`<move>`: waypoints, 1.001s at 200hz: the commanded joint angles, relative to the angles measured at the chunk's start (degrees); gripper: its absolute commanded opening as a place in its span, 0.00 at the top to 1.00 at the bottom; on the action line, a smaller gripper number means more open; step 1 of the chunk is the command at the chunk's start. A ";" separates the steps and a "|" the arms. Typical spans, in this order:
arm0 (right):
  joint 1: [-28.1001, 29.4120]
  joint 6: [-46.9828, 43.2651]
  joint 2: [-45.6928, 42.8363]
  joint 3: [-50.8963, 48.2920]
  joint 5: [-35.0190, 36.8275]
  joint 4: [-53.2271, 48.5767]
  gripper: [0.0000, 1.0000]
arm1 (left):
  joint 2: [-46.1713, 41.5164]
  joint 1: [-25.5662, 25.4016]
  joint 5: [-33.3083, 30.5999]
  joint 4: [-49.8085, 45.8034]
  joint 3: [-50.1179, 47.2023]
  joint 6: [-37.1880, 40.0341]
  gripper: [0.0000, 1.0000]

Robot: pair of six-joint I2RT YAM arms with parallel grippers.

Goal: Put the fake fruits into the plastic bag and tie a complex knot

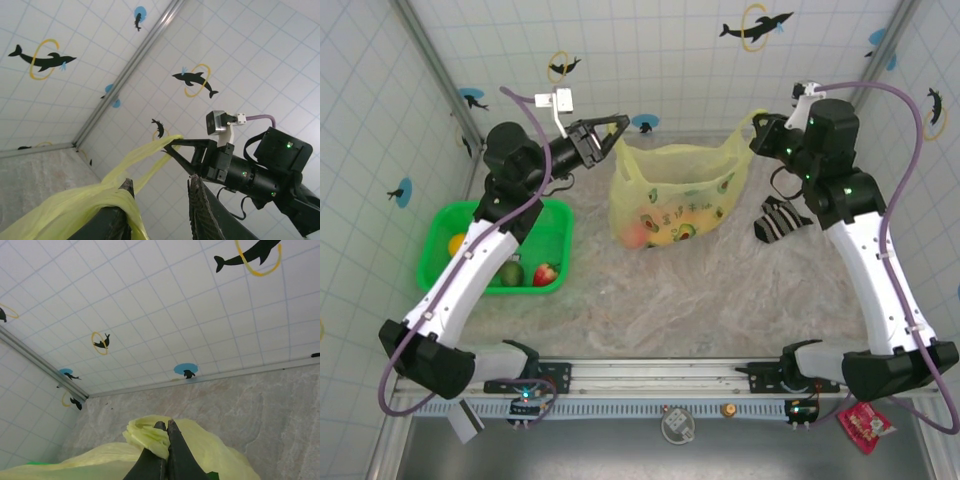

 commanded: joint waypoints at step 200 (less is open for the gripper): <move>-3.96 -1.37 0.62 -5.12 -3.57 2.31 1.00 | -16.57 -2.23 -4.02 -3.01 -26.41 24.91 0.31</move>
